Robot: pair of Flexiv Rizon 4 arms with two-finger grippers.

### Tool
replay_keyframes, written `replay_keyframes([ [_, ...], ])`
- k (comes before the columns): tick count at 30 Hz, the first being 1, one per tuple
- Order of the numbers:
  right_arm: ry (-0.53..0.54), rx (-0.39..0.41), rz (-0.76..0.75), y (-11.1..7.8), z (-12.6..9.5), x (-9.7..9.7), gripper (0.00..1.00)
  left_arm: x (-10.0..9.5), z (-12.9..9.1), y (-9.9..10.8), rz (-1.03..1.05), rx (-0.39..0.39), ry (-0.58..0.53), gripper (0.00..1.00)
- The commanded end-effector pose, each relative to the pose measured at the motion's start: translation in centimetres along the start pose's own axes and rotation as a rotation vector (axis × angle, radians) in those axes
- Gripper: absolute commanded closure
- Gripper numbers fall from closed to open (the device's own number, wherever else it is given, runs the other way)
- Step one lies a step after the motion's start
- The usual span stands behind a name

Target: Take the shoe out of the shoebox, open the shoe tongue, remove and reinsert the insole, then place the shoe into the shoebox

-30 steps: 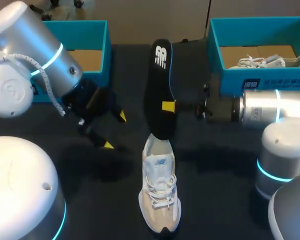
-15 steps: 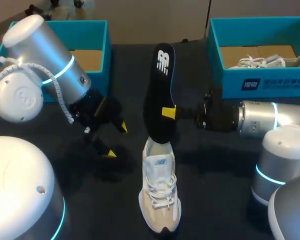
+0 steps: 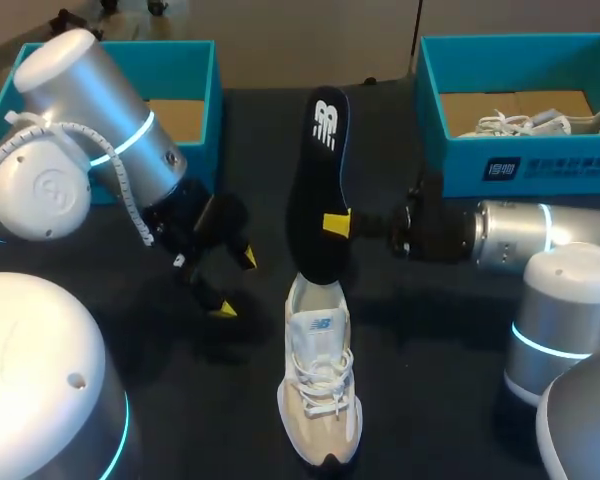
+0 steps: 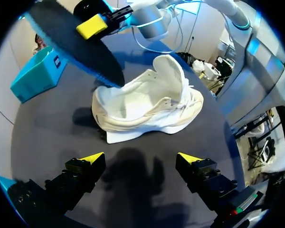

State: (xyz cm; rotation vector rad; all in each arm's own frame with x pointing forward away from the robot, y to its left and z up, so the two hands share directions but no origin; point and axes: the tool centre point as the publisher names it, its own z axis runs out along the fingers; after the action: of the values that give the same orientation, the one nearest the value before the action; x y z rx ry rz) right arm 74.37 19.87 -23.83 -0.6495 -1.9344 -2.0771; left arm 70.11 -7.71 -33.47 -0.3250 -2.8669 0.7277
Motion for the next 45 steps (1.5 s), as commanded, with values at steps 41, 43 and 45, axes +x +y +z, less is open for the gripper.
replay_keyframes([
  [41,-0.010,-0.019,-0.125,-0.2,0.8,0.1,1.00,-0.7,3.0,-0.9,0.007,-0.076,-0.018,0.00],
  [43,-0.016,-0.024,-0.129,-0.3,0.7,0.2,1.00,-0.7,3.0,-0.9,0.007,-0.076,-0.018,0.00],
  [45,-0.015,-0.032,-0.133,-0.4,0.6,0.2,1.00,-0.7,3.0,-0.9,0.007,-0.076,-0.018,0.00],
])
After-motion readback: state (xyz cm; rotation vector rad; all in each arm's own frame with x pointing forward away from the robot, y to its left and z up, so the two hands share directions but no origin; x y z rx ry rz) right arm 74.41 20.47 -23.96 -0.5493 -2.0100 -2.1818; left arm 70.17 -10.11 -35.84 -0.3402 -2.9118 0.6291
